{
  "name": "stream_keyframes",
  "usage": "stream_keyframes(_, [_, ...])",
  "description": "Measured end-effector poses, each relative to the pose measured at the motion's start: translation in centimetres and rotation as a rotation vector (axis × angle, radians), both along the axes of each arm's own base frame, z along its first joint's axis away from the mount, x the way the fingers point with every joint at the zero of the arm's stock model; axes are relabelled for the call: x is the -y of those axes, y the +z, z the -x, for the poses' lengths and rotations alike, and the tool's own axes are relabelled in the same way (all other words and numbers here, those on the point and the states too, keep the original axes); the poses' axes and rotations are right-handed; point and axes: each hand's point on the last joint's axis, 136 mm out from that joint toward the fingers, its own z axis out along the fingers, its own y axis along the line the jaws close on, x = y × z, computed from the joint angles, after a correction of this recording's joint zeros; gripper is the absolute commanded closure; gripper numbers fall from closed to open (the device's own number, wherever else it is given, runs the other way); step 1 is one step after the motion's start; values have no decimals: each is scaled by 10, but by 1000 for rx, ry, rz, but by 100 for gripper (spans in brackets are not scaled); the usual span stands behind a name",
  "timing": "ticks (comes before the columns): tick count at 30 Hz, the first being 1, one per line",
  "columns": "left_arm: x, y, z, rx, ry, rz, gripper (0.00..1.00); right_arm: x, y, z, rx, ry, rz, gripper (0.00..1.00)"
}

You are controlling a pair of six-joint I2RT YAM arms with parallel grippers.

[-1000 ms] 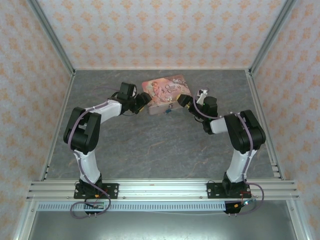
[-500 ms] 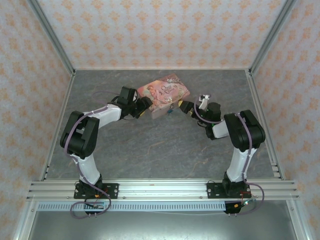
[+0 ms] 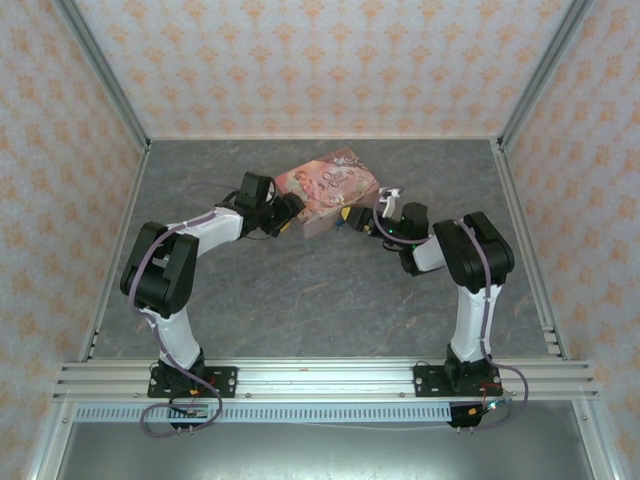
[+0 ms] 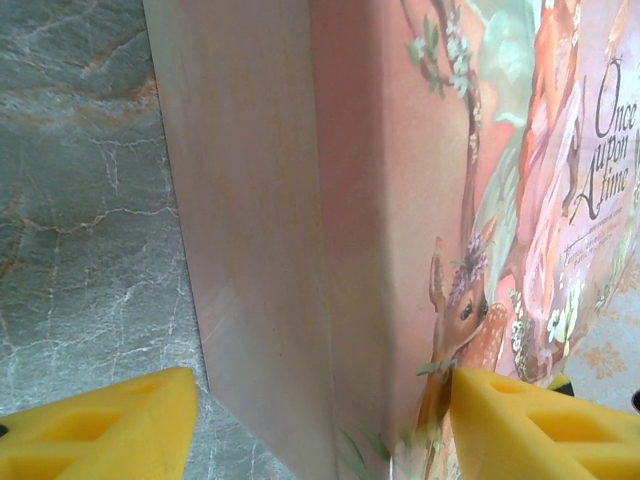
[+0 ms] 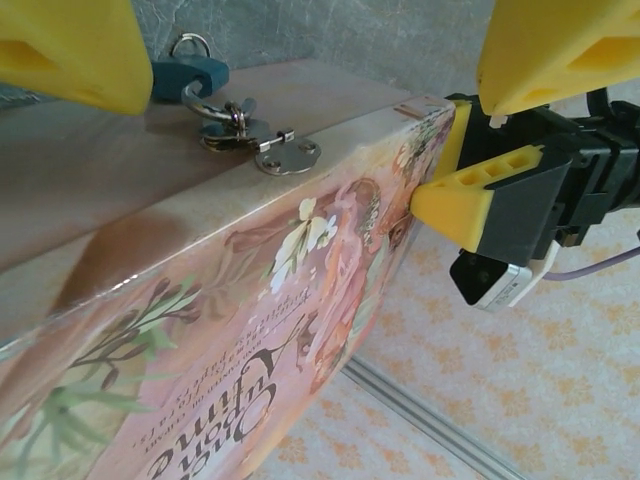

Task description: Unlock a padlock with a key

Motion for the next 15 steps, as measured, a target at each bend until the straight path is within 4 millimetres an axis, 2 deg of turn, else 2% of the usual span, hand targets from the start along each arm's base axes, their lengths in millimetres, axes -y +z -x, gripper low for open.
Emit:
stream_keyframes(10, [0, 0, 0, -1, 4, -9, 34, -20, -11, 0, -13, 69, -7, 20])
stream_keyframes(15, [0, 0, 0, -2, 6, -12, 34, -23, -18, 4, -33, 86, -12, 28])
